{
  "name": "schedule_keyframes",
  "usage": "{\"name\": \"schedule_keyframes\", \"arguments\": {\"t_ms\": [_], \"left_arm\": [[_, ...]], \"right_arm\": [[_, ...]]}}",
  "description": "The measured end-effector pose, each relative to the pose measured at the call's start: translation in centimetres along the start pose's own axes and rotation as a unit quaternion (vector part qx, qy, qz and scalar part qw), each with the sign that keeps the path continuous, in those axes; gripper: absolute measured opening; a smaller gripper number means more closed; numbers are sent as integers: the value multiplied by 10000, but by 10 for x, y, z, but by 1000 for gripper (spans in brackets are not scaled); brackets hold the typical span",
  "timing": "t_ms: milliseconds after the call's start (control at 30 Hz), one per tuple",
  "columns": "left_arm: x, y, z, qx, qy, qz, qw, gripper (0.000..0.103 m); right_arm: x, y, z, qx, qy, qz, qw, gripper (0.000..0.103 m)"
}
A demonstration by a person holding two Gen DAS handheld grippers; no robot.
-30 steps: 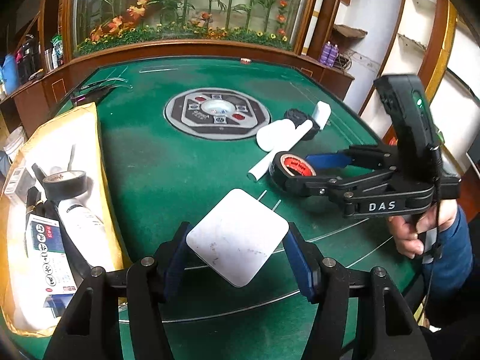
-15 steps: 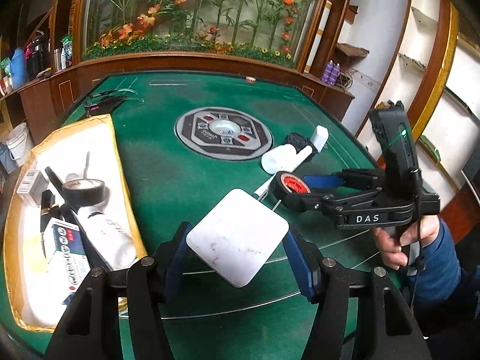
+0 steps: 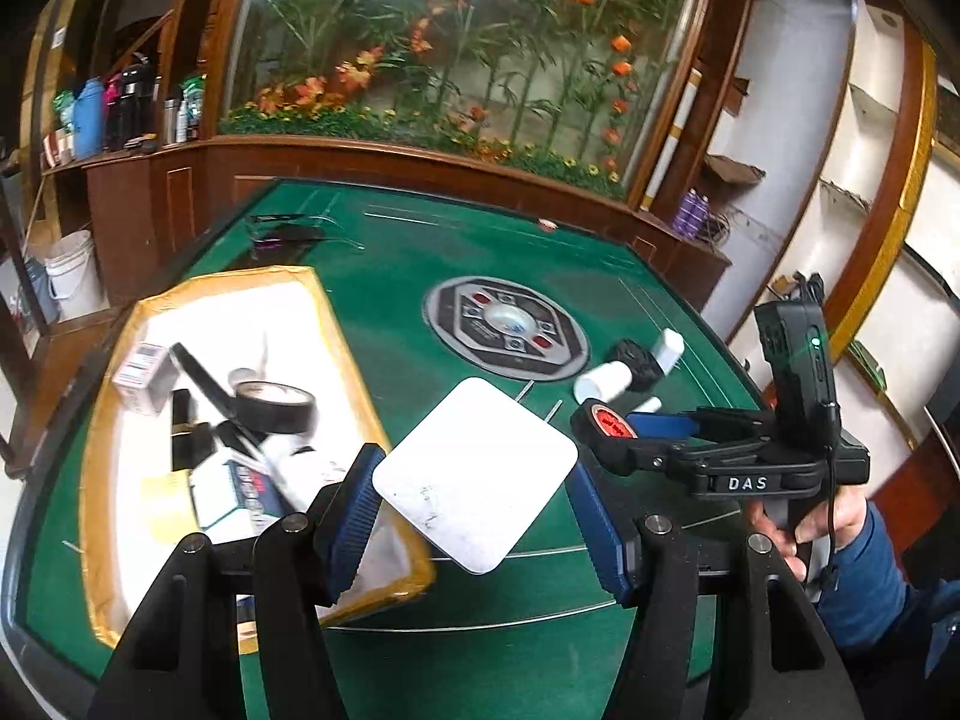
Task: Organize rigid objects
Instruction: 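Carry the charger and tape roll into the tray and open both tools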
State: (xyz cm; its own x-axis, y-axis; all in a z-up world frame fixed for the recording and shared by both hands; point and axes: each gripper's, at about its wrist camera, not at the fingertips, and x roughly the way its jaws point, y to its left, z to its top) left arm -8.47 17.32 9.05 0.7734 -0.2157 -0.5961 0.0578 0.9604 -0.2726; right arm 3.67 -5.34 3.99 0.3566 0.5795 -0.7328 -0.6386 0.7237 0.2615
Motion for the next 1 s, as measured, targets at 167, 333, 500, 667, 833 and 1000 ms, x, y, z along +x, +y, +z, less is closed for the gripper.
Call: {"name": "schedule_keyframes", "arguments": {"t_ms": [167,333,500,667,833,1000], "left_arm": [[-11,23,0,-223,-147,164,9995,65],[-22,50,-1,-455,-278,400,9978,65],[-25,77,-5,-672,-329,641,9951,65],[-15,98,-8,-826,-257,904,9921,65],[3,126,-4,-1018,-114,1102,9886,65],[30,152,13,-1180,177,1149,9862,65]], "right_arm": [[4,28,13,-203,-62,145,9997,61],[10,57,28,-412,-94,286,9987,61],[18,95,46,-738,-130,450,9962,61],[44,134,67,-1000,-27,590,9932,61],[84,158,92,-943,116,493,9943,61],[129,161,119,-769,356,83,9964,61]]}}
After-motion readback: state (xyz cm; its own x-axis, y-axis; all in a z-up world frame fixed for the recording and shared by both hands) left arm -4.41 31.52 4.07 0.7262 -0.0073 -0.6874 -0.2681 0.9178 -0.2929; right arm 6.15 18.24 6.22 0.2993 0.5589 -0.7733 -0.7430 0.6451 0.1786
